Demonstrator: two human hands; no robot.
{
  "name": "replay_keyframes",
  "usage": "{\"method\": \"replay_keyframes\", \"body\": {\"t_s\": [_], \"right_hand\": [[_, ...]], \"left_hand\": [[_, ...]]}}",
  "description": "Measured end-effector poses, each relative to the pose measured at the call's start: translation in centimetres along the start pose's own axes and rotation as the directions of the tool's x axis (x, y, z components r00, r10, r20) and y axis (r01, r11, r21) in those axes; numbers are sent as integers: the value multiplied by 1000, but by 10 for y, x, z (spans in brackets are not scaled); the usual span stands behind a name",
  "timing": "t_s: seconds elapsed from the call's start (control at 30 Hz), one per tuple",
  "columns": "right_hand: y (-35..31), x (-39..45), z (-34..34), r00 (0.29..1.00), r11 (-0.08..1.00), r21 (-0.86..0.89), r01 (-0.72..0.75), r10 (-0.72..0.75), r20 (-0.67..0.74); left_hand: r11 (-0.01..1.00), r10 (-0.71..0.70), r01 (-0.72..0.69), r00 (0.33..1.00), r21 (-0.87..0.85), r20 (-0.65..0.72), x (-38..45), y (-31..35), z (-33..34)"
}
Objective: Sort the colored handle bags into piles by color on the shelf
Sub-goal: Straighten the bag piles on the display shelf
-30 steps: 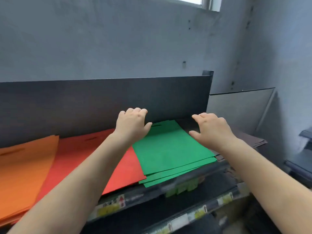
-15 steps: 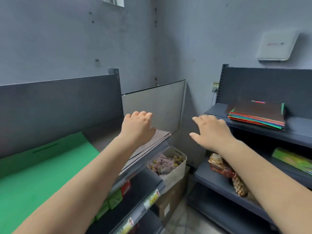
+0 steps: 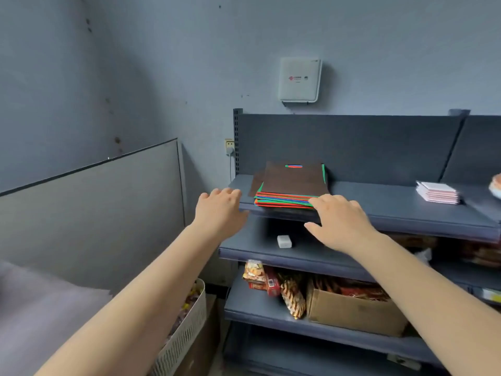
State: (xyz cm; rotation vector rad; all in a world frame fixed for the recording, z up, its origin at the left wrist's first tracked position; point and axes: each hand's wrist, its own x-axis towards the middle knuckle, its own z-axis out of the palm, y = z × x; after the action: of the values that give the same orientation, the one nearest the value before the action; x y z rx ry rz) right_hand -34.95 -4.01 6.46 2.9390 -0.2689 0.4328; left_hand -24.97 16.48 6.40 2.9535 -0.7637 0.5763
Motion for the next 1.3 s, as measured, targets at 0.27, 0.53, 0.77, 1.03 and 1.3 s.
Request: {"method": "replay_keyframes", "body": {"t_s": [0.27, 0.53, 0.77, 1.03, 1.3], "right_hand": [[51, 76, 58, 995, 993, 66, -95, 94, 18], [108, 156, 116, 994, 985, 149, -91, 80, 77], [151, 241, 168, 991, 962, 264, -75, 42, 128], [154, 295, 227, 992, 932, 348, -102, 72, 99], [147, 293, 249, 959, 808, 534, -250, 283, 21]], "left_hand": [[994, 97, -94, 994, -54, 40, 109, 33, 68], [996, 87, -84, 988, -34, 126, 196, 60, 126], [994, -21, 41, 980, -100, 199, 272, 78, 174], [983, -44, 76, 982, -167, 186, 315, 82, 231], [962, -42, 65, 995, -264, 91, 316, 73, 251]]}}
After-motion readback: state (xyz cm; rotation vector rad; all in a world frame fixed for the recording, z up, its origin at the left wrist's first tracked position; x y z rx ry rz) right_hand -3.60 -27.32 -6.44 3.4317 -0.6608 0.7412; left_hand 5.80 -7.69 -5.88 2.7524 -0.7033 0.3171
